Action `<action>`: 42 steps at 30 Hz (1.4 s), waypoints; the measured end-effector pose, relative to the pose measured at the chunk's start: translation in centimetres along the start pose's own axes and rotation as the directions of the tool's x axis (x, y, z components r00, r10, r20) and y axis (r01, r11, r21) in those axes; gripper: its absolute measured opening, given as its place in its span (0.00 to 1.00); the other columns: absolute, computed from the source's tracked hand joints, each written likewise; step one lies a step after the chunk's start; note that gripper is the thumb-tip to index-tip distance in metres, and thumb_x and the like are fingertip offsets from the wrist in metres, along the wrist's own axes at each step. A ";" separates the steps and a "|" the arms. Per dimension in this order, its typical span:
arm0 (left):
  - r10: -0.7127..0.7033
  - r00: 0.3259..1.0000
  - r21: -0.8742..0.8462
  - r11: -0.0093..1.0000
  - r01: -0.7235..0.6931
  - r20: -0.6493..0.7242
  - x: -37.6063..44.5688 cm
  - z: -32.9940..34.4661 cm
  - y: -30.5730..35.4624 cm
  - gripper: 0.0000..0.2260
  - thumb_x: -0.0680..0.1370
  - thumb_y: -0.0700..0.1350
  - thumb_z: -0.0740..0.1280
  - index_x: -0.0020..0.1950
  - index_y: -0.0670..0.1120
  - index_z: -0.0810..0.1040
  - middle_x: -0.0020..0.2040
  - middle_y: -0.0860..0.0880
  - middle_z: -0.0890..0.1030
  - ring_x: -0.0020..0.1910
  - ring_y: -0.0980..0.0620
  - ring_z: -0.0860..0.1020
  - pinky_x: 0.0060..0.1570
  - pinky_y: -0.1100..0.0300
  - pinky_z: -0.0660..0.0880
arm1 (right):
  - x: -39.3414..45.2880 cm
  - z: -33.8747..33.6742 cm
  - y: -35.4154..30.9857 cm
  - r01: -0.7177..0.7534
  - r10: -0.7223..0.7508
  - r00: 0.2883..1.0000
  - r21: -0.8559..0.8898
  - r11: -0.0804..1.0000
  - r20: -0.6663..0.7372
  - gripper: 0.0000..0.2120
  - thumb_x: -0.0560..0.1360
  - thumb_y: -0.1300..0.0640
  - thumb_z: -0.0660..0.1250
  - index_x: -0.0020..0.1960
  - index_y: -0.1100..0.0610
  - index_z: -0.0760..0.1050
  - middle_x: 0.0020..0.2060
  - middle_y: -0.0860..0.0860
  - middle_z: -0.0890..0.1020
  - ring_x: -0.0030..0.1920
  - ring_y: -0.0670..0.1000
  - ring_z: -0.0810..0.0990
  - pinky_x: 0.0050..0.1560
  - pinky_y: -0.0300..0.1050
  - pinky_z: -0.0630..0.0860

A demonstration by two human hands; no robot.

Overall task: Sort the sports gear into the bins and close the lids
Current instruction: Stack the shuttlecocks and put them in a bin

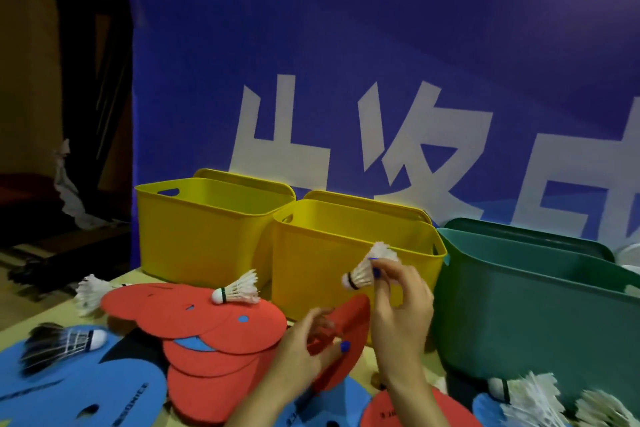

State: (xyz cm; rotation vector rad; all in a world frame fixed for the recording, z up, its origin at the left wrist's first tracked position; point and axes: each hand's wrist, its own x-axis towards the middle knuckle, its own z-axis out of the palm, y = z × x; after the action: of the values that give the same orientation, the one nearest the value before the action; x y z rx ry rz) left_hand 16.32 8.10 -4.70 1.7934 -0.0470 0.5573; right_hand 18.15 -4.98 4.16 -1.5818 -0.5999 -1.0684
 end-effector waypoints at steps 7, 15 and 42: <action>0.077 0.995 0.043 0.996 -0.075 -0.058 0.6 0.1 -0.1 0.15 0.72 0.52 0.72 0.57 0.56 0.74 0.46 0.59 0.82 0.45 0.66 0.78 0.47 0.72 0.71 | -3.0 2.7 3.1 -0.545 0.556 0.824 0.415 0.728 0.108 0.17 0.74 0.73 0.64 0.41 0.52 0.78 0.37 0.46 0.83 0.40 0.42 0.80 0.42 0.35 0.76; -0.053 0.999 -0.144 0.988 0.053 0.001 -0.1 0.3 1.6 0.16 0.78 0.58 0.59 0.51 0.47 0.77 0.33 0.49 0.81 0.33 0.53 0.78 0.34 0.64 0.74 | -3.7 0.6 5.3 -0.784 0.767 0.561 0.496 0.373 0.311 0.11 0.74 0.72 0.63 0.45 0.58 0.76 0.39 0.54 0.81 0.39 0.51 0.78 0.32 0.34 0.76; 0.202 0.956 0.341 0.932 -0.122 -0.211 1.3 -3.1 2.2 0.21 0.73 0.51 0.69 0.64 0.54 0.69 0.58 0.58 0.75 0.58 0.60 0.74 0.57 0.63 0.71 | -3.9 0.5 4.4 -0.926 0.761 0.293 0.370 0.076 0.578 0.24 0.73 0.65 0.68 0.66 0.57 0.65 0.43 0.57 0.82 0.32 0.52 0.81 0.28 0.43 0.76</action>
State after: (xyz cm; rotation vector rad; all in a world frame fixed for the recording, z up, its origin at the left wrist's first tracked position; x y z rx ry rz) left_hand 15.72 10.67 -1.63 2.0384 0.0689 0.9472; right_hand 20.07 -5.21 -1.38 -1.0355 -0.0334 0.3277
